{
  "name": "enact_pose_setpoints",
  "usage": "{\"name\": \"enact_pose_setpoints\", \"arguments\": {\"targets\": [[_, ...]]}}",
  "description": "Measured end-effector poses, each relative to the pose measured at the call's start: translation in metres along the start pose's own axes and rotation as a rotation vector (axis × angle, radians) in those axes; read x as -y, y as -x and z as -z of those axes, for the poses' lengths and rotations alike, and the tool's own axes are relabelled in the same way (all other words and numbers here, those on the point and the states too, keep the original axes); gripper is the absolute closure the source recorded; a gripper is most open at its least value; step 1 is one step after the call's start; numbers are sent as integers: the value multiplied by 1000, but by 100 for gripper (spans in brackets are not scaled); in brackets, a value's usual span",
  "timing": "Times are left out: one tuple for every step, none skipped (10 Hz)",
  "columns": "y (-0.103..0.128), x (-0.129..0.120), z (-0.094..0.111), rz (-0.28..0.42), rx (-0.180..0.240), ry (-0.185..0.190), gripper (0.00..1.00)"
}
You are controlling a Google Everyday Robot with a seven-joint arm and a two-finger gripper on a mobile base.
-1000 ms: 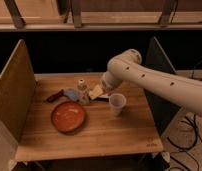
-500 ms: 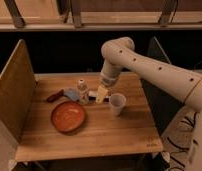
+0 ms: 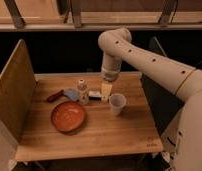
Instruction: Place the eraser in the ceramic cup
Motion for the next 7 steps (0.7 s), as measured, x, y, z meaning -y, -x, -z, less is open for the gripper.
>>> {"name": "enact_pose_setpoints", "arguments": {"targets": [[-3,10,-2,-4,-25,-47,20],[-6,22,-3,-7,-52,-101,20],[-6,43,1,-7,-81,-209,20],[-5,57,7,-6,-89,-296,20],[-1,66,11,-1,-81,-353,20],[11,70,15,17,-52,-408,20],[22,67,13,37,-17,-426,20]]}}
